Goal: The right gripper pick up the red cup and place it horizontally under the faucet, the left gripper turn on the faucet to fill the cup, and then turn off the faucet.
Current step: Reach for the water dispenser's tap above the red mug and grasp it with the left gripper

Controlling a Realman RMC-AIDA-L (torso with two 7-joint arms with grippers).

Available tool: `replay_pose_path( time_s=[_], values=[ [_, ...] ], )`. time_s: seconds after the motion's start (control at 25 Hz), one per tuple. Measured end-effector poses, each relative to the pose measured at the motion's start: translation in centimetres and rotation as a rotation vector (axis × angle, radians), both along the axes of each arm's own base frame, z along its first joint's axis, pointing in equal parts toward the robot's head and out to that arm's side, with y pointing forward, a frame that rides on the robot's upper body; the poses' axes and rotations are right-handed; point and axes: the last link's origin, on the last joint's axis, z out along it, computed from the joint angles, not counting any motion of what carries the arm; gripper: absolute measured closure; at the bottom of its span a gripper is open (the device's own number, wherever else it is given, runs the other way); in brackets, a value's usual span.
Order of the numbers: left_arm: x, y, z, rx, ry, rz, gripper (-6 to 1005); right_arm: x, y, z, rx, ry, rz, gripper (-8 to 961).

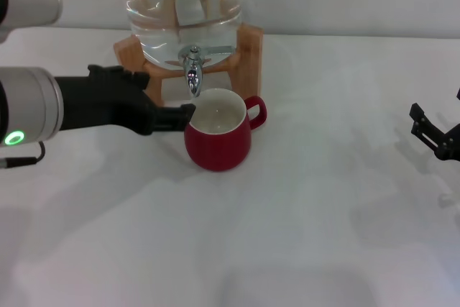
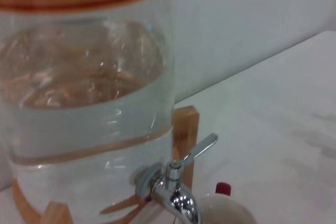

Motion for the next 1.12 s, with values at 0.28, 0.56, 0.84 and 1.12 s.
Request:
replay_pose_path(
  time_s=[0.28,0.56,0.84,1.12],
  values=[
    [1.0,0.9,0.5,0.007,0.025,-0.054,107,0.0,0.1,0.1,0.006,0.002,-0.001,86],
    [1.8,2.2,0.1,-0.005,0.077,-0.150,107,0.1,0.0,0.2,0.013,0.007,-0.003,87],
    [2.3,3.6,-0.3,-0.006,0.092,-0.201,107,0.0,-0.2,0.1,0.013,0.011,-0.004,87],
    [2.5,5.2,-1.0,0.001,0.092,-0.221,107,0.0,0.0,0.2,0.015,0.010,-0.001,87]
  ],
)
